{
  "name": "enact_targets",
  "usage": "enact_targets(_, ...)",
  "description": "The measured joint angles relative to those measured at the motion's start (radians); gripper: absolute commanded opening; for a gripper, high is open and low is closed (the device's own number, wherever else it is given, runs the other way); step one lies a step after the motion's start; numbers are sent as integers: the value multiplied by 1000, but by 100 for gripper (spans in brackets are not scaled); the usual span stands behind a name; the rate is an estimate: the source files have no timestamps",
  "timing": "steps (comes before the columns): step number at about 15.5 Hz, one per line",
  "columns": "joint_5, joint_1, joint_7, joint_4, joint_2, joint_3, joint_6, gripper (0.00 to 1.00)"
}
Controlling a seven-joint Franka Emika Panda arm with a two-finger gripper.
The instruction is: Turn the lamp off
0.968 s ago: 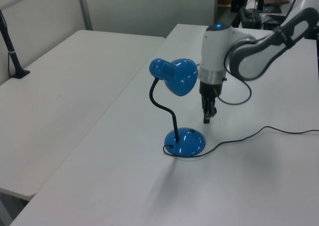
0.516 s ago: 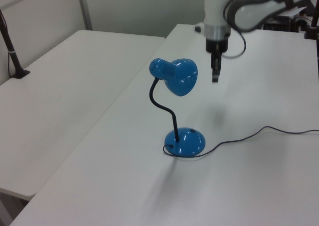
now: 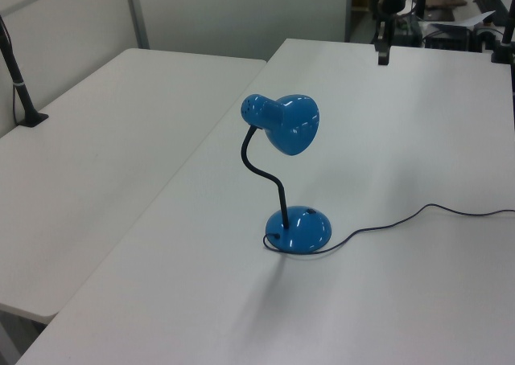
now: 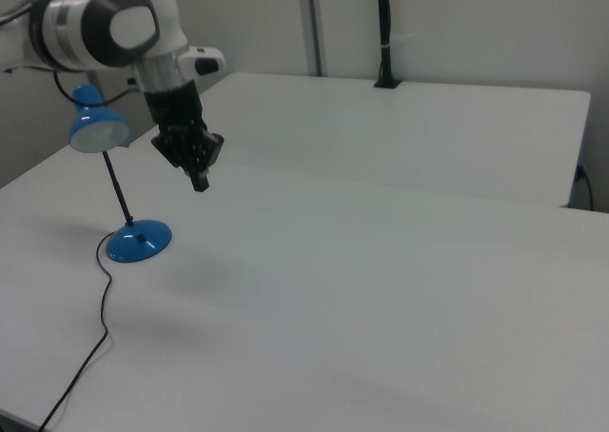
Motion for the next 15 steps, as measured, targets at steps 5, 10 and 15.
enact_targets(5,-13,36,108,42,-11,-23,-50,100)
enact_targets(10,-13,192,109,45,-14,-180,-50,100)
enact_targets(15,-13,200,111,68,-14,-201,-50,100)
